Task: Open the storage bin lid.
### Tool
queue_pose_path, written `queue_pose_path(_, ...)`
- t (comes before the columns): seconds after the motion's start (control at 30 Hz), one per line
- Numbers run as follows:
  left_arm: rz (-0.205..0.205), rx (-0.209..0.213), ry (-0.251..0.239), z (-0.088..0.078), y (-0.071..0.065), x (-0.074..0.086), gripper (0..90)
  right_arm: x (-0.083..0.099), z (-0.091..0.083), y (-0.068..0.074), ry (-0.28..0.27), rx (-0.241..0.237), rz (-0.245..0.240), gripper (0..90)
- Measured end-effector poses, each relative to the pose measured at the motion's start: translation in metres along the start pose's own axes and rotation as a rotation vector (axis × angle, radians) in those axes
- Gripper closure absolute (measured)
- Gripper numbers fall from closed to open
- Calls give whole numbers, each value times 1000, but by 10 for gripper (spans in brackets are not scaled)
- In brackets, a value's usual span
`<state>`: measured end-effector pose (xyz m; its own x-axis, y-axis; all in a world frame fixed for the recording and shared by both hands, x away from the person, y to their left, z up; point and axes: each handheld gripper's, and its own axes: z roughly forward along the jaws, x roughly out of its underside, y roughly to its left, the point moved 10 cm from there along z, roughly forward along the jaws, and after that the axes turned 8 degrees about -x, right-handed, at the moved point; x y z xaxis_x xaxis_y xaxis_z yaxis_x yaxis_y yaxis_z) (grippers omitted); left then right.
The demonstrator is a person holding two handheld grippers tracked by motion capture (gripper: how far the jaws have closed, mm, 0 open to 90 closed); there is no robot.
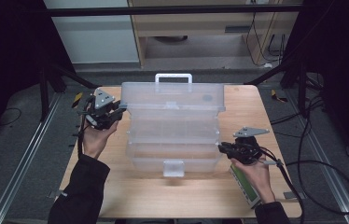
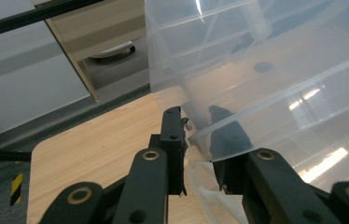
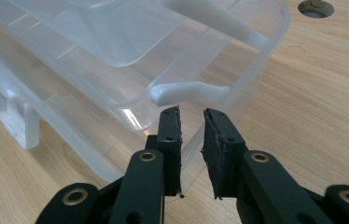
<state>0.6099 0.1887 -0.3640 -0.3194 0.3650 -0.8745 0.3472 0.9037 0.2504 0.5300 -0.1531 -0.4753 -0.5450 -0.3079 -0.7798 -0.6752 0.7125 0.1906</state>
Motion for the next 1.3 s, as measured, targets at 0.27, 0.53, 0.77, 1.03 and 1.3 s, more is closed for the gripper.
queue_pose_path(0.27, 4, 3, -2, 5, 4, -6, 760, 0, 0, 0, 0, -1, 0, 767)
queue_pose_path(0.53, -25, 11, 5, 8, 5, -11, 757, 0, 0, 0, 1, 1, -2, 767)
queue_pose_path(0.77, -33, 2, -2, 12, 7, -15, 760, 0, 0, 0, 1, 0, -1, 767)
queue_pose_path(1.03, -45, -15, -10, 17, 10, -22, 771, 0, 0, 0, 0, -3, 0, 767)
queue_pose_path(1.3, -18, -46, -1, 20, 14, -26, 831, 0, 0, 0, 0, -5, 1, 765)
